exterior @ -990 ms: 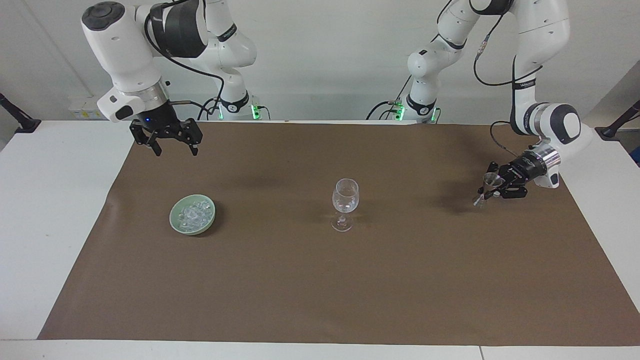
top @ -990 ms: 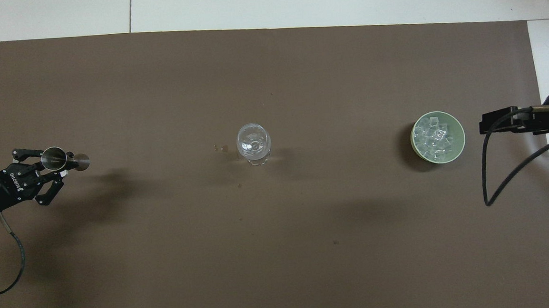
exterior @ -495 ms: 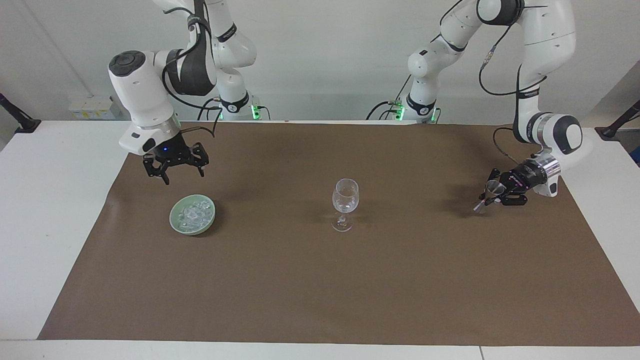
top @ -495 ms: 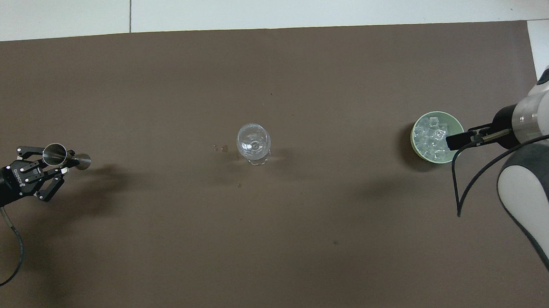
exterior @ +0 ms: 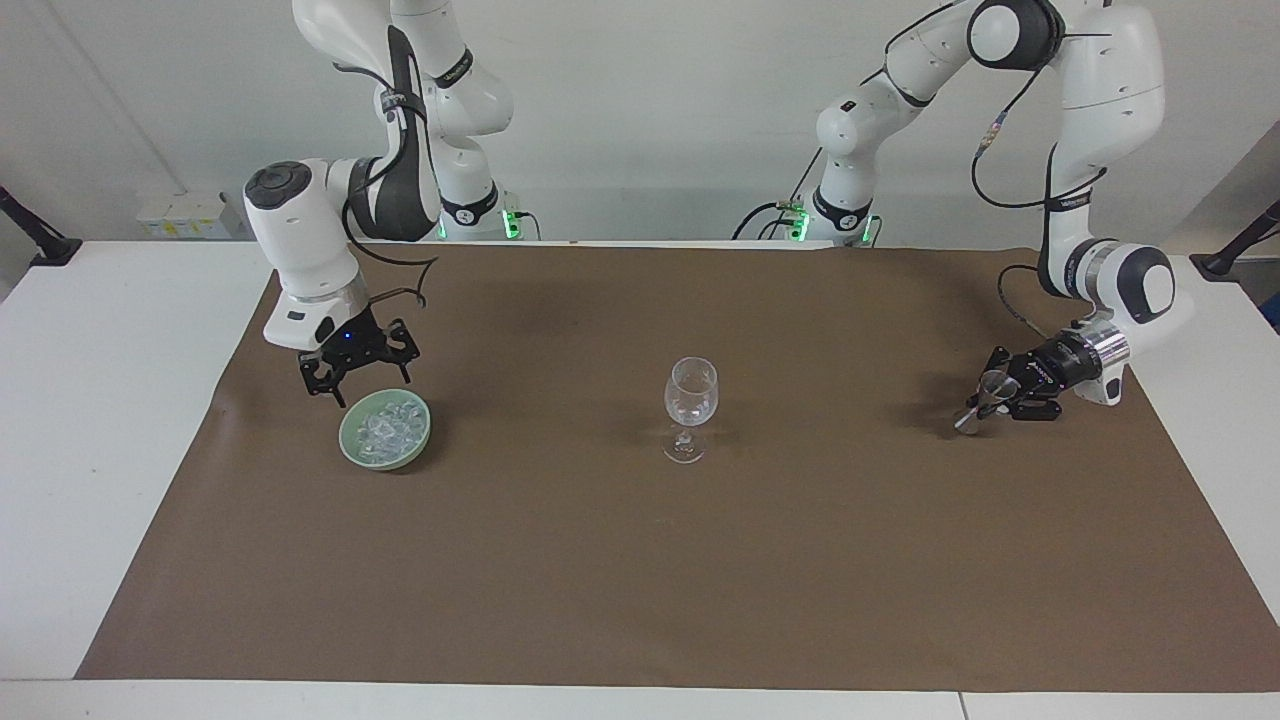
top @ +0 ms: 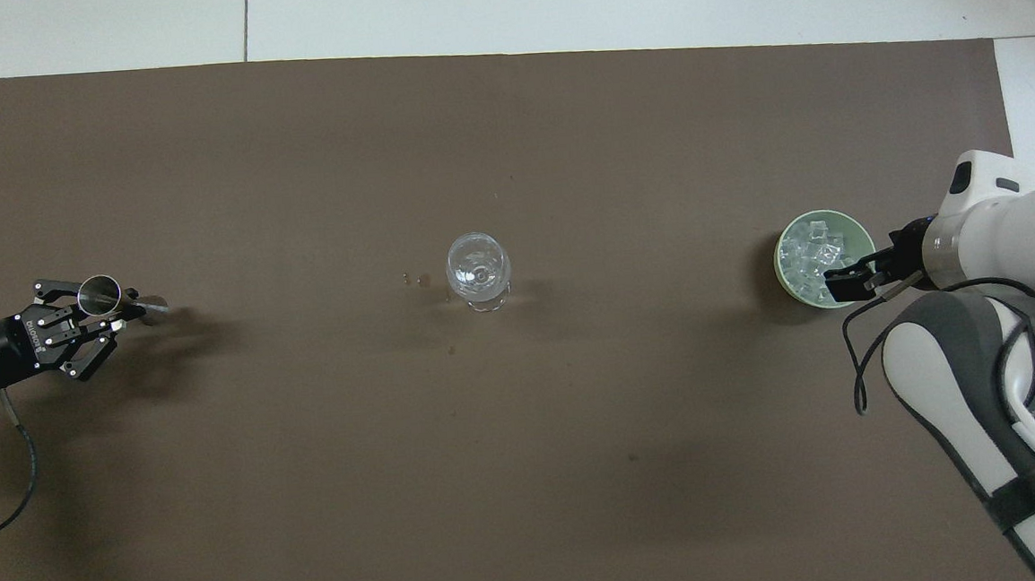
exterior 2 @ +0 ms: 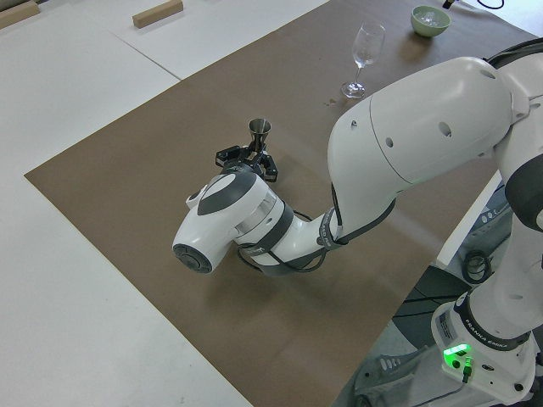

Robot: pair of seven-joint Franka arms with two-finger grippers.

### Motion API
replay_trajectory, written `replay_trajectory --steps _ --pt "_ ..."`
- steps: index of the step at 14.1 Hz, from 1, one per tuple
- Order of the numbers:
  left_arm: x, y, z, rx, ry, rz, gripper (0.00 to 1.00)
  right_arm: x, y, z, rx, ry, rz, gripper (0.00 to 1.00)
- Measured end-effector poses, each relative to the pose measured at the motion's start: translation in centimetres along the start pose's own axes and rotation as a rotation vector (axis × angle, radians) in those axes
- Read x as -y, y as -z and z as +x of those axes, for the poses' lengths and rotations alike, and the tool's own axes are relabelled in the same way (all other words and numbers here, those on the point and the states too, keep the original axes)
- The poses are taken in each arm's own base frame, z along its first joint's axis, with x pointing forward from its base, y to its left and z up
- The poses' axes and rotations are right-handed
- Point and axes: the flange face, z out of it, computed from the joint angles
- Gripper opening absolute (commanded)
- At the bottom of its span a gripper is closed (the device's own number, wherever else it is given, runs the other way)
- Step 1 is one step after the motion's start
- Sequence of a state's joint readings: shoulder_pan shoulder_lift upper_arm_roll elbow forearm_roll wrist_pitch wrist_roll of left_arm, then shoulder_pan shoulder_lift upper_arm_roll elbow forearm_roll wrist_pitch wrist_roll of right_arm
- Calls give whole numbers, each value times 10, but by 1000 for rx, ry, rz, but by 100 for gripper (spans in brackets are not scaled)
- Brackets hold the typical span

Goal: Pour wine and add ice with both arms
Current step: 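Grasp the green ice cup rim with the right gripper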

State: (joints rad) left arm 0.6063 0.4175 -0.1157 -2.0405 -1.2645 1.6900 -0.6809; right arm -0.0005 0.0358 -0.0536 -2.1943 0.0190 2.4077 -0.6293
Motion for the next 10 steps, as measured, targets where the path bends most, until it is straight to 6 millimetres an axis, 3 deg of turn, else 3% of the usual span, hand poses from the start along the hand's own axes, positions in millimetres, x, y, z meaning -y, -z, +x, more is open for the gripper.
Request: replay_trajectory --steps 5,10 --pt "-3 -2 10 7 28 18 0 -3 -49 4 -23 174 -29 100" --pt "-3 8 23 1 44 33 0 -4 -56 4 -21 226 -31 98"
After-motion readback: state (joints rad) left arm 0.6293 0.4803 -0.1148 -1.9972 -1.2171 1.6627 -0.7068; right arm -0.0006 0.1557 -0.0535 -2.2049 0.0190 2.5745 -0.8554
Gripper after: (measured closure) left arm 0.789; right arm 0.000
